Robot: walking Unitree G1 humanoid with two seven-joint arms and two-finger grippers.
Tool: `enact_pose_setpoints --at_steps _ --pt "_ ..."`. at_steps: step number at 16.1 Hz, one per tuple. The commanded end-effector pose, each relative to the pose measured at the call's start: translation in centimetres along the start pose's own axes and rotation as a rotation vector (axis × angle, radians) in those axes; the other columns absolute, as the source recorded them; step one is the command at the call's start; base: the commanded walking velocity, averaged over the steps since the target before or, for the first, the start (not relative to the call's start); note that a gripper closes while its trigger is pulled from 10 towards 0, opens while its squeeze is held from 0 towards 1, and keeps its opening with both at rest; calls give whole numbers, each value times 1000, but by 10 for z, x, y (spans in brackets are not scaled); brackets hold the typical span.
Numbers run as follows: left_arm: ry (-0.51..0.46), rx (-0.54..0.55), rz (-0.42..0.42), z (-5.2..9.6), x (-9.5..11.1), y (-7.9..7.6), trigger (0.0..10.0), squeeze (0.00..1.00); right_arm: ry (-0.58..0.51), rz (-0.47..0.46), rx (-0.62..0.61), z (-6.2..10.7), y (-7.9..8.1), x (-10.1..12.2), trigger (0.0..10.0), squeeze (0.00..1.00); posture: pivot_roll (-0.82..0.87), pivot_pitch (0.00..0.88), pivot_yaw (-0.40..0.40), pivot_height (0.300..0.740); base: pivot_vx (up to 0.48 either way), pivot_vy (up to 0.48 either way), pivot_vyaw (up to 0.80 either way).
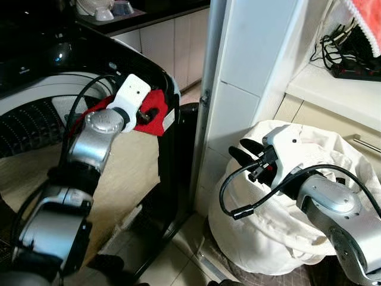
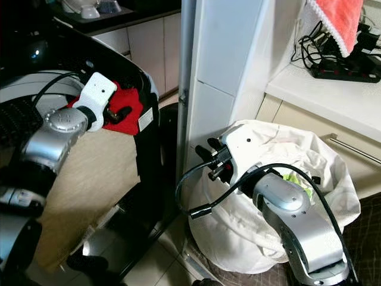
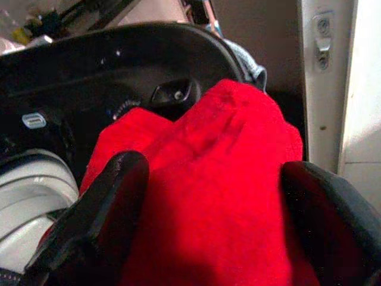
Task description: Clothes washing
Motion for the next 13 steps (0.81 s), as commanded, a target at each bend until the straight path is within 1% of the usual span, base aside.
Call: enact_pose_setpoints --at_steps 1,2,3,4,5,13 --pt "52 38 14 1 -12 12 10000 0 -12 13 -12 3 -5 6 10000 0 -127 25 -18 740 0 0 0" --pt "52 43 5 1 -11 14 10000 0 -12 13 -13 3 -6 6 10000 0 -127 27 -19 740 0 0 0" --pt "46 49 0 0 -10 16 5843 0 -10 16 -14 3 -6 6 10000 0 -127 25 -19 740 0 0 0" --pt "40 49 0 0 -8 17 2078 0 -9 17 -14 3 -7 6 10000 0 -126 27 -21 740 0 0 0" --pt "29 51 -3 0 -4 18 0 0 -7 18 -13 4 -7 6 10000 0 -126 26 -22 740 0 0 0" --pt "-23 48 0 1 12 25 0 0 -2 22 -11 4 -9 5 10000 0 -124 23 -25 740 0 0 0"
Point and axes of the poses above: a point about 5 cm out from each wrist's last joint towards the gripper, its own z axis pointing back from the gripper into the wrist, its own x axis along the axis of the wrist's last joint, y = z × x, the point moved 6 cm from there along -z, pointing out of the wrist towards the gripper, and after that the axes turned 12 degrees about z, right-handed, at the moved point
